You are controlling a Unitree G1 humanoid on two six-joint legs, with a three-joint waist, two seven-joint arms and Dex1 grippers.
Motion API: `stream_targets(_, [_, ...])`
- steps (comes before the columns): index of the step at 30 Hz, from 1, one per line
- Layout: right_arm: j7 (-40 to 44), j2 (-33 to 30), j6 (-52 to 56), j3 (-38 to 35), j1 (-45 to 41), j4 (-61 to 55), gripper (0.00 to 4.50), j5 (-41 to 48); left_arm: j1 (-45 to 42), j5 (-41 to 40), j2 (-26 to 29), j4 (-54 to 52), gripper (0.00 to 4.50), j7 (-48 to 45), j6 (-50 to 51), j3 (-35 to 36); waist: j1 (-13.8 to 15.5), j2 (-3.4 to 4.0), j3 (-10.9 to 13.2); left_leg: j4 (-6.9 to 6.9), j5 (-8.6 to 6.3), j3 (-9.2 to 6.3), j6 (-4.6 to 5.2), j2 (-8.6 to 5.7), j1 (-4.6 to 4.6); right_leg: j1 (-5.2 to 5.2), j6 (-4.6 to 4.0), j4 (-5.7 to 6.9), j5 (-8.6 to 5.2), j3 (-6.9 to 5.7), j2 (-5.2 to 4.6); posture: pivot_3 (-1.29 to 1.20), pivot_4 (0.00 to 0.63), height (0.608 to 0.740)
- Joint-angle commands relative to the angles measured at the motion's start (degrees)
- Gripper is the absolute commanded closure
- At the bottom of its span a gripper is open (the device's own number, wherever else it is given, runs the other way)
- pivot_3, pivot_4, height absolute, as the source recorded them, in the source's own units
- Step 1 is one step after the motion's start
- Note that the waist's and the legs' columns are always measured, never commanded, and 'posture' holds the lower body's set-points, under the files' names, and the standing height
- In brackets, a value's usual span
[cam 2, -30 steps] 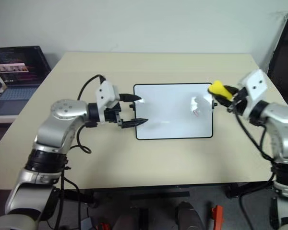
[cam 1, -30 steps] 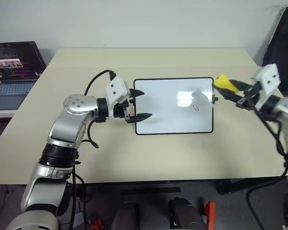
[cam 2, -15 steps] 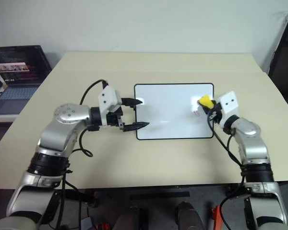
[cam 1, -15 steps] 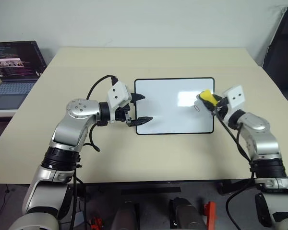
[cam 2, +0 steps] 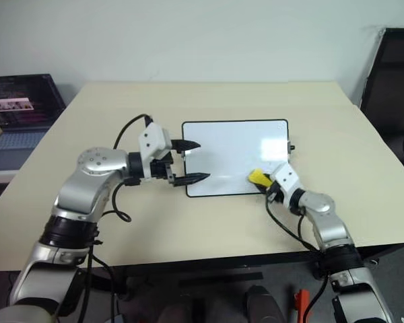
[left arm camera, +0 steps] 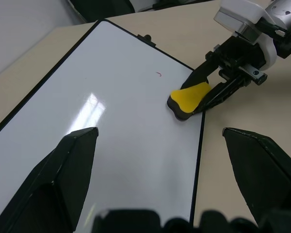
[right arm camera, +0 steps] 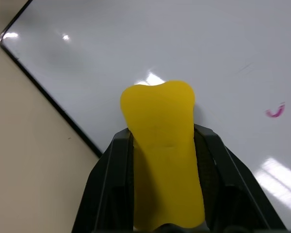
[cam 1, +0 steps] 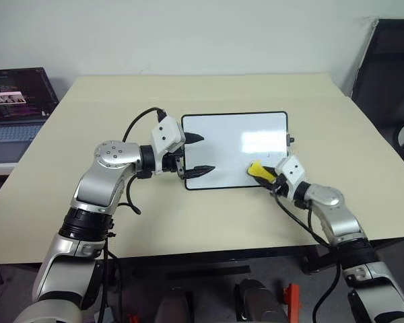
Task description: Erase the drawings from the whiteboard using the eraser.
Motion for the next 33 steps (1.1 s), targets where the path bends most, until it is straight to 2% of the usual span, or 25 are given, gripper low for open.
stream_targets(1, [-4.9, -0.8, 0.7, -3.0, -2.3, 5.5, 3.19, -1.8, -0.7, 0.1, 0.6, -1.6, 0.00, 0.1, -0.4, 0.8, 0.0, 0.00, 0.0, 0.00, 0.02, -0.01, 0.03, 0.00, 0.00, 0.00, -0.01, 0.01, 0.01, -0.01, 0.00, 0.00, 0.150, 0.740])
stream_targets(5, [-10.4, -2.4, -1.1, -6.3, -6.5, 12.2, 3.19, -2.4, -1.4, 0.2, 0.2, -0.9, 0.00, 0.1, -0.7, 0.4, 0.0, 0.00, 0.0, 0.03, 0.07, 0.00, 0.08, -0.02, -0.01, 0.00, -0.01, 0.01, 0.08, 0.02, 0.00, 0.00, 0.150, 0.740])
stream_targets(11, [-10.9, -3.7, -2.5, -7.1, -6.4, 15.3, 3.19, -2.7, -1.5, 0.0, -0.1, -0.8, 0.00, 0.0, -0.7, 0.5, 0.1, -0.10, -0.1, -0.06, 0.06, -0.01, 0.08, -0.03, -0.07, 0.00, -0.02, -0.09, 0.06, 0.00, -0.01, 0.00, 0.150, 0.740])
stream_targets(17, [-6.6, -2.9, -0.5, -4.5, -2.4, 8.0, 3.19, -1.9, -1.8, 0.2, -0.2, -0.2, 0.00, -0.4, -0.7, 0.3, 0.2, -0.18, -0.1, -0.05, 0.06, -0.03, 0.08, -0.03, -0.10, 0.00, 0.00, -0.14, 0.06, -0.03, -0.04, 0.00, 0.150, 0.740])
stream_targets(19, [-4.0, -3.2, 2.7, -5.4, -0.3, 0.8, 3.19, 1.4, -2.1, 0.2, -0.7, -0.1, 0.00, 0.0, -1.0, 0.4, 0.2, -0.18, -0.1, -0.07, 0.06, -0.02, 0.08, -0.03, -0.12, -0.01, 0.00, -0.17, 0.06, -0.02, -0.04, 0.00, 0.150, 0.740])
stream_targets(23, [4.0, -10.3, 17.5, -11.7, 3.7, -19.7, 3.19, 14.4, -2.0, -3.9, -4.8, -2.3, 0.00, 0.7, -0.2, 1.7, 0.3, 0.15, 0.1, -0.14, 0.05, -0.01, 0.08, -0.03, -0.37, -0.24, 0.01, -0.18, 0.04, -0.01, -0.04, 0.00, 0.150, 0.740])
stream_targets(26, [6.1, -16.4, 24.6, -16.5, 6.2, -26.5, 3.19, 19.2, -1.1, -7.0, -8.2, -5.8, 0.00, 0.7, 2.8, 0.7, 1.0, 0.35, 0.2, -0.08, 0.05, 0.00, 0.07, -0.12, -1.23, -1.05, 0.47, -0.14, 0.23, -0.02, -0.11, 0.00, 0.150, 0.740])
stream_targets(30, [3.0, -22.2, 29.5, -25.6, 7.5, -24.0, 3.19, 20.3, -0.6, -5.1, -13.3, -6.4, 0.00, 1.3, 2.5, -5.3, 2.1, 0.35, 0.2, -0.13, 0.01, -0.05, 0.06, -0.12, -1.41, -1.19, 0.48, -0.20, 0.09, -0.09, -0.09, 0.00, 0.150, 0.740])
stream_targets(33, [0.5, -24.6, 30.9, -27.5, 8.8, -19.9, 3.19, 17.8, -1.8, -4.5, -17.9, -4.2, 0.00, 2.9, 2.2, -7.3, 2.8, 0.33, 0.2, -0.14, -0.04, -0.02, 0.02, -0.14, -1.48, -1.19, 0.51, -0.34, 0.06, -0.09, -0.11, 0.00, 0.150, 0.740])
